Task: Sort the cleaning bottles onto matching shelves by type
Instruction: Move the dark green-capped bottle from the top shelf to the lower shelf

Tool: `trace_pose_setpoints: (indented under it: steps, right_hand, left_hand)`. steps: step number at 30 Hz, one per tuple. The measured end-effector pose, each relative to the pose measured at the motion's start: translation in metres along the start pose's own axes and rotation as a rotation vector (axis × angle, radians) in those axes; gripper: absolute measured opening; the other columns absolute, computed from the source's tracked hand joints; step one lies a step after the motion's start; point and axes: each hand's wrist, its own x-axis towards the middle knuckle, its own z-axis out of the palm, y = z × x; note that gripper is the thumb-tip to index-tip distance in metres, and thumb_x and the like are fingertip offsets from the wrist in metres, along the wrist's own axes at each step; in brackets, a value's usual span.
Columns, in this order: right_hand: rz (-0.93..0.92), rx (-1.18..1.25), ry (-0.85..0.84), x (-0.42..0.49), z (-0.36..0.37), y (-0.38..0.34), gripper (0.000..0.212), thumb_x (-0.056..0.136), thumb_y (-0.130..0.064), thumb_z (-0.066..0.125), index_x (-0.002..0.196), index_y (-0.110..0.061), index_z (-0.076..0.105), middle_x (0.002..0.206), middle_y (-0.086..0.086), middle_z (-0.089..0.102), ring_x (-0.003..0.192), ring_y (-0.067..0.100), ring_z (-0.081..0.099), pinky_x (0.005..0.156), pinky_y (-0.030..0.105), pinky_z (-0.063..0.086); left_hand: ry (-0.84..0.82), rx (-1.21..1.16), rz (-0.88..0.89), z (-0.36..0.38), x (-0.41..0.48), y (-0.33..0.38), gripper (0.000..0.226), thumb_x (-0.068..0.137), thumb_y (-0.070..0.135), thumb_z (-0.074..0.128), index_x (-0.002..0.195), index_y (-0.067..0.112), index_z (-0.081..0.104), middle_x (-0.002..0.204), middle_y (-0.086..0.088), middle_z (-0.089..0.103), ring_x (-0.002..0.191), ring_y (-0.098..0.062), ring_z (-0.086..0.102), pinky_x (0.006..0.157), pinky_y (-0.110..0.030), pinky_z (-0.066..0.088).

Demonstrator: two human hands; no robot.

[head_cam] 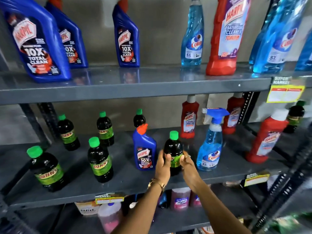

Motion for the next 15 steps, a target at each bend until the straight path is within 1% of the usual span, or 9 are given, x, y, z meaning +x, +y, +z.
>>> trace_pose_setpoints:
  steps: [2, 3, 5, 6, 8, 9, 11, 13, 15]
  right_hand:
    - [-0.026, 0.002, 0.025, 0.000, 0.004, 0.002, 0.036, 0.099, -0.015, 0.035, 0.134, -0.016, 0.043, 0.132, 0.009, 0.052, 0.121, 0.021, 0.049, 0.113, 0.043, 0.034]
    - [-0.037, -0.001, 0.054, -0.002, 0.007, 0.002, 0.037, 0.100, -0.017, 0.035, 0.136, -0.015, 0.042, 0.134, 0.008, 0.051, 0.123, 0.020, 0.048, 0.113, 0.041, 0.034]
    - [-0.069, -0.025, 0.192, -0.013, 0.016, 0.010, 0.039, 0.099, -0.022, 0.039, 0.135, -0.012, 0.045, 0.134, 0.007, 0.051, 0.124, 0.021, 0.048, 0.112, 0.040, 0.035]
    - [-0.071, -0.038, 0.307, -0.024, 0.023, 0.016, 0.036, 0.098, -0.023, 0.041, 0.131, -0.010, 0.049, 0.129, 0.007, 0.054, 0.120, 0.020, 0.050, 0.110, 0.040, 0.037]
    - [-0.111, -0.100, 0.511, -0.049, 0.040, 0.030, 0.021, 0.096, -0.023, 0.046, 0.108, -0.011, 0.059, 0.108, 0.007, 0.062, 0.102, 0.022, 0.056, 0.098, 0.043, 0.044]
    - [-0.141, -0.144, 0.525, -0.061, 0.050, 0.035, 0.014, 0.095, -0.022, 0.048, 0.098, -0.013, 0.060, 0.099, 0.008, 0.064, 0.093, 0.022, 0.058, 0.092, 0.044, 0.047]
    - [-0.187, -0.236, 0.405, -0.074, 0.068, 0.044, 0.012, 0.094, -0.016, 0.051, 0.094, -0.015, 0.062, 0.094, 0.008, 0.067, 0.086, 0.015, 0.060, 0.086, 0.037, 0.049]
    - [-0.196, -0.289, 0.283, -0.071, 0.083, 0.043, 0.018, 0.094, -0.018, 0.049, 0.105, -0.015, 0.063, 0.104, 0.002, 0.065, 0.092, 0.005, 0.059, 0.087, 0.021, 0.047]
    - [-0.164, -0.286, 0.232, -0.060, 0.097, 0.034, 0.032, 0.096, -0.021, 0.046, 0.125, -0.010, 0.054, 0.120, -0.003, 0.053, 0.108, 0.007, 0.053, 0.096, 0.015, 0.039]
  left_hand:
    - [0.024, -0.046, -0.004, 0.001, 0.002, -0.003, 0.056, 0.081, 0.045, 0.043, 0.128, 0.015, 0.046, 0.112, 0.009, 0.056, 0.100, 0.000, 0.055, 0.078, 0.002, 0.039]
    - [0.036, -0.068, -0.008, 0.001, 0.003, -0.007, 0.058, 0.079, 0.049, 0.045, 0.126, 0.015, 0.048, 0.111, 0.009, 0.057, 0.099, 0.001, 0.055, 0.079, 0.000, 0.041]
    - [0.077, -0.062, -0.003, 0.000, 0.001, -0.013, 0.064, 0.074, 0.055, 0.050, 0.122, 0.013, 0.054, 0.112, 0.002, 0.062, 0.100, -0.008, 0.060, 0.088, -0.016, 0.047]
    - [0.100, -0.050, -0.007, -0.003, -0.003, -0.017, 0.057, 0.077, 0.050, 0.054, 0.119, 0.012, 0.056, 0.113, -0.003, 0.064, 0.100, -0.010, 0.061, 0.091, -0.022, 0.049]
    - [0.181, -0.039, 0.010, -0.012, -0.013, -0.031, 0.023, 0.086, 0.030, 0.058, 0.106, 0.018, 0.063, 0.106, -0.009, 0.068, 0.089, 0.001, 0.062, 0.083, -0.017, 0.050]
    - [0.243, -0.021, 0.039, -0.018, -0.017, -0.039, 0.011, 0.088, 0.028, 0.055, 0.096, 0.028, 0.063, 0.098, -0.008, 0.069, 0.081, 0.003, 0.063, 0.077, -0.017, 0.051]
    - [0.360, 0.038, 0.093, -0.035, -0.025, -0.048, 0.012, 0.087, 0.038, 0.047, 0.083, 0.038, 0.058, 0.088, -0.007, 0.068, 0.078, -0.008, 0.064, 0.075, -0.034, 0.054]
    - [0.442, 0.092, 0.125, -0.055, -0.026, -0.051, 0.016, 0.087, 0.032, 0.043, 0.089, 0.027, 0.058, 0.089, -0.007, 0.063, 0.081, -0.024, 0.060, 0.078, -0.049, 0.053]
    - [0.551, 0.142, 0.160, -0.071, -0.021, -0.047, 0.031, 0.087, 0.031, 0.041, 0.100, 0.007, 0.055, 0.094, -0.004, 0.052, 0.084, -0.027, 0.054, 0.083, -0.050, 0.049]
